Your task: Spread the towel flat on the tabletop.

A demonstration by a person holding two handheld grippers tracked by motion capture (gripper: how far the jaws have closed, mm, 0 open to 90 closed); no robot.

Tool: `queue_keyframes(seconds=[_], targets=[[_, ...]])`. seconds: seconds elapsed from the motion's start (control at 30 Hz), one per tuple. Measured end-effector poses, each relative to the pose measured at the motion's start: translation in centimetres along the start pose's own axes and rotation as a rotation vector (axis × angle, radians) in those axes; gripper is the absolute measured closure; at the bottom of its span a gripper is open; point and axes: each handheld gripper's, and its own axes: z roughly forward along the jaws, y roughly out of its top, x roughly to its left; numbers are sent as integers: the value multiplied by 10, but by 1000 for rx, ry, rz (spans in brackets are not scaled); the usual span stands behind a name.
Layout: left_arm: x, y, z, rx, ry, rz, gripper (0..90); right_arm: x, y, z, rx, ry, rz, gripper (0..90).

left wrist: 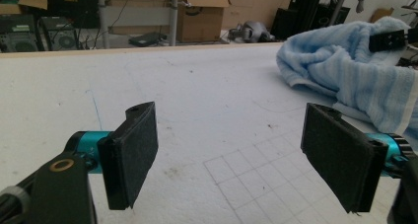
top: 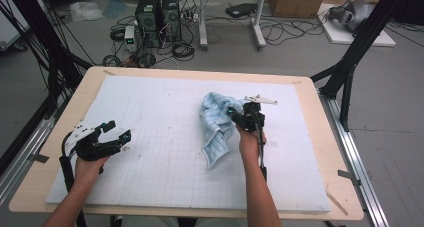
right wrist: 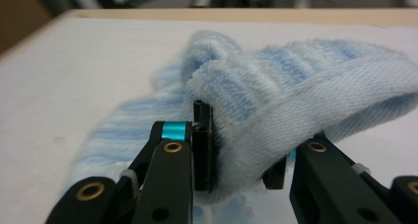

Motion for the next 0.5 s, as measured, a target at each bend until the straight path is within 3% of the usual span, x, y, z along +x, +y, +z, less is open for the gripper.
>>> queue_keyframes(seconds=[0.03,0.07,0.1,0.13,0.17,0.2,0.23,0.27,0.33,0.37,0.4,0.47,0.5], targets=[[0,0,0,-1,1,0,224,6,1,4,-7,59,-4,732],[0,0,0,-3,2,-3,226,18,4,14,-10,230,4,709],[0,0,0,-1,1,-4,227,24,5,18,-15,320,-4,661],[0,0,0,-1,1,-4,231,24,5,18,-15,320,-4,661],[1,0,0,0,-1,-4,231,31,7,20,-21,359,-30,600],[1,0,0,4,-5,-2,239,39,10,18,-67,391,-66,492],[1,0,0,4,-5,-2,239,39,10,18,-67,391,-66,492],[1,0,1,5,-8,-8,239,38,15,6,-113,346,-68,412],[1,-1,1,7,-10,-9,240,35,16,-1,-124,319,-71,413],[1,-1,1,9,-10,-9,245,28,17,-14,-148,249,-90,406],[1,-1,2,13,-12,-5,245,28,17,-14,-148,249,-90,406],[0,-1,2,15,-22,-8,253,20,16,-26,-159,185,-93,406],[0,-1,2,18,-24,-7,258,11,13,-34,-150,90,-123,411]])
